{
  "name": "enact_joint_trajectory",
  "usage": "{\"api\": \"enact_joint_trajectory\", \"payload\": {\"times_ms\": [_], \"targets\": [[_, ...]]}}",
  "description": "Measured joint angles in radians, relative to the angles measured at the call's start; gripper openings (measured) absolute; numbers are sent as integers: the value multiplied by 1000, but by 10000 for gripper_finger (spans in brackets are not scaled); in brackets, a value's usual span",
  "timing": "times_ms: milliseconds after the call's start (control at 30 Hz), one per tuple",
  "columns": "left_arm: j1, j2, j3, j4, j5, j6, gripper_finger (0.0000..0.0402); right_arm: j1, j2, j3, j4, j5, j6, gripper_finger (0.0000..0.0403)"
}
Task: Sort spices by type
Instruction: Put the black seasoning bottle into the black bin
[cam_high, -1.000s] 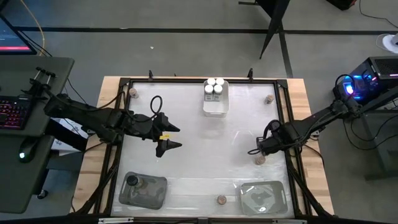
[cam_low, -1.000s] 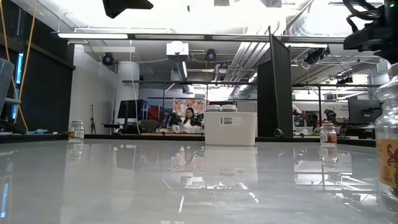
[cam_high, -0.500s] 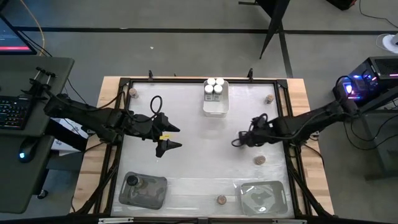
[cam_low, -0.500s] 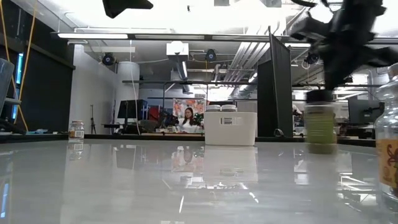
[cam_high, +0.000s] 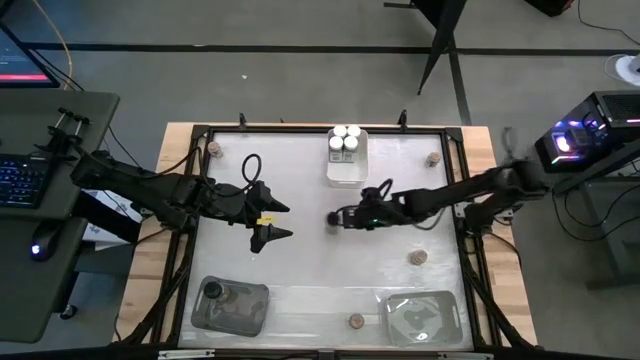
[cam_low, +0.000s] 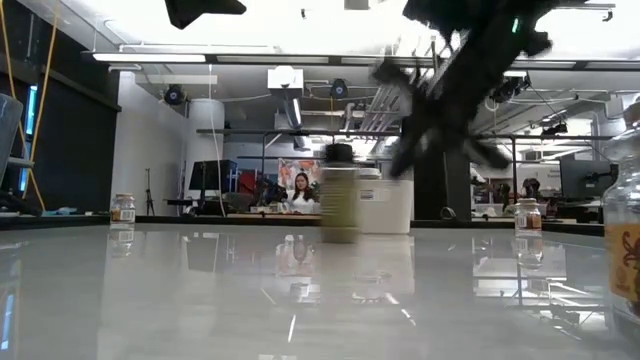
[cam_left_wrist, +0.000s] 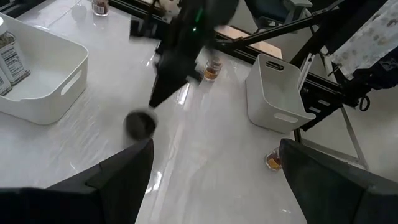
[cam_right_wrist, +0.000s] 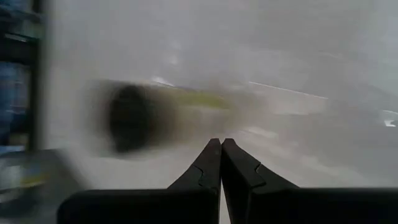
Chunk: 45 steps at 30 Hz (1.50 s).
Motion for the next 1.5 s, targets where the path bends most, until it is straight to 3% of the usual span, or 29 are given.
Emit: {"api": "enact_joint_trajectory", "payload": {"times_ms": [200, 300, 400, 633, 800, 933, 1100, 1233, 1500], "targets": [[0, 0, 0, 0, 0, 1, 335, -8, 173, 77, 160, -52, -43, 0], [0, 0, 0, -3, 0, 10, 335, -4, 261, 169, 156, -82, -118, 0], [0, 1, 0, -34, -9, 50, 335, -3, 271, 270, 108, -114, -214, 0], [68, 76, 14, -99, 21, 273, 335, -4, 104, 423, -424, -31, -401, 0], [128, 226, 69, -98, 125, 494, 335, 1, -96, 433, -656, 28, -367, 0], [175, 375, 108, -110, 130, 589, 335, 41, -232, 436, -737, 137, -287, 0], [224, 502, 133, -101, 109, 647, 335, 116, -310, 435, -774, 286, -183, 0], [247, 559, 133, -120, 161, 646, 335, 153, -305, 435, -781, 303, -172, 0], [263, 610, 134, -97, 164, 629, 317, 174, -251, 435, -778, 313, -147, 0]]}}
